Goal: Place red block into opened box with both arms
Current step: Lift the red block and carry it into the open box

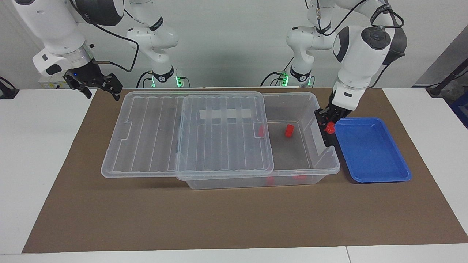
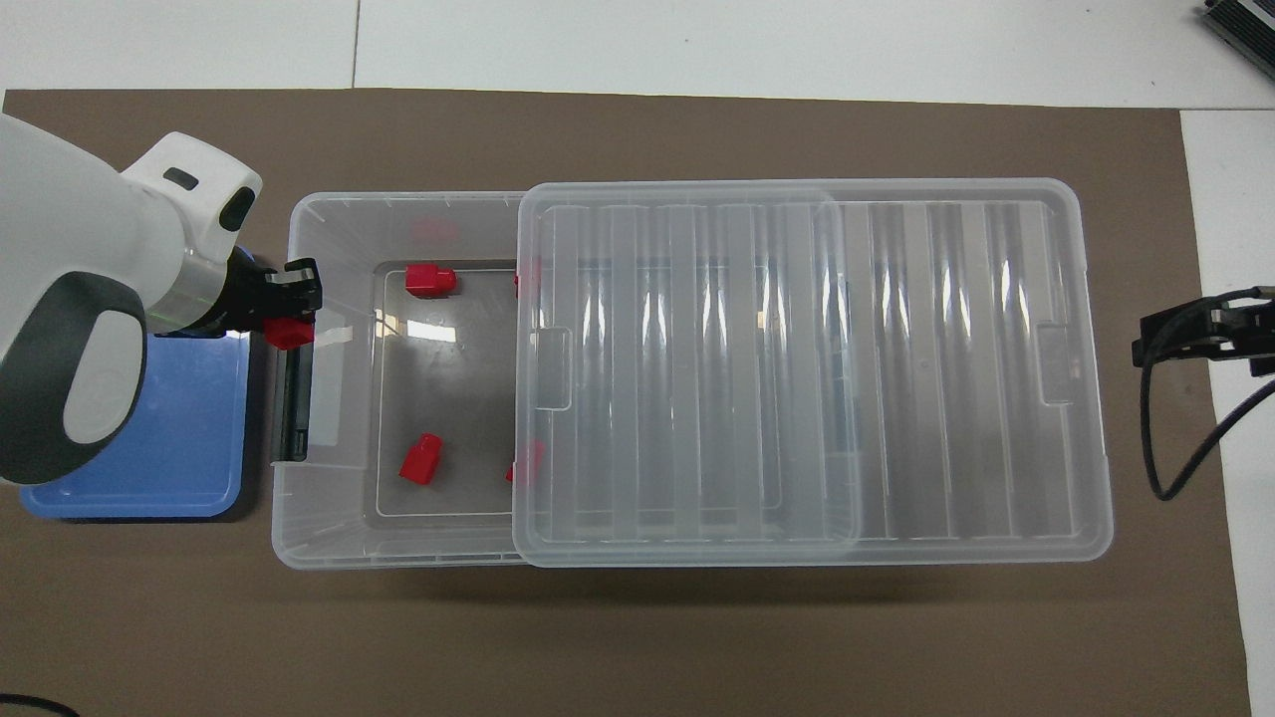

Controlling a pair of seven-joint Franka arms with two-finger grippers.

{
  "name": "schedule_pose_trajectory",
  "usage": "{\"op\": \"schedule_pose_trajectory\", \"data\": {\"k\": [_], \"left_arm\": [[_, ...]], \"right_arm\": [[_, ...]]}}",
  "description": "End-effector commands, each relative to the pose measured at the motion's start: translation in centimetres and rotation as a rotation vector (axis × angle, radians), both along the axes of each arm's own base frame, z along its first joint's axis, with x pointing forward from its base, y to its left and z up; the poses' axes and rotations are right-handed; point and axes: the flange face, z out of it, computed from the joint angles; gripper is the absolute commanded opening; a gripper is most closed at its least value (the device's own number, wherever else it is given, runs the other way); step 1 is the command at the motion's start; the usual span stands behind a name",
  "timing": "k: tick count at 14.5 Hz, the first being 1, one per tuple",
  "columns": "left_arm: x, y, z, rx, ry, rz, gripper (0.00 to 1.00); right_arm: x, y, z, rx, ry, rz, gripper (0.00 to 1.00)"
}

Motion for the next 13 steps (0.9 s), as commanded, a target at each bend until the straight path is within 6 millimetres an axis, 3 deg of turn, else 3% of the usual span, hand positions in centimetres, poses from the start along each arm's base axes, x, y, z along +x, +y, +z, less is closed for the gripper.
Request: {"op": "schedule_pose_trajectory", "data": {"k": [1,2,5,10,13], "left_arm": [[-1.5,-2.5,-1.1,-0.03,-0.032,0.003,0.0],[-2.3,-4.4,-1.8,-0.041,-0.053,-0.001,0.0],[-3.0,-6.5,-4.4,-0.057,-0.087,-0.009,0.0],[-4.0,-6.7,-9.9,-0.064,-0.112,-0.022,0.0],[-4.4,-6.6,-11.7,-0.071,-0.13,-0.025,0.0]], "right_arm": [[0.2,-0.2,-0.1,0.016,-0.009,-0.024,1.0],[0.2,-0.3,-0.1,0.014,-0.009,-0.023,1.0],[0.2,-0.3,-0.1,0.014,-0.009,-0.023,1.0],[0.2,-0.2,-0.4,0.016,-0.004,-0.023,1.0],[0.1,-0.2,-0.3,0.016,-0.006,-0.023,1.0]]}}
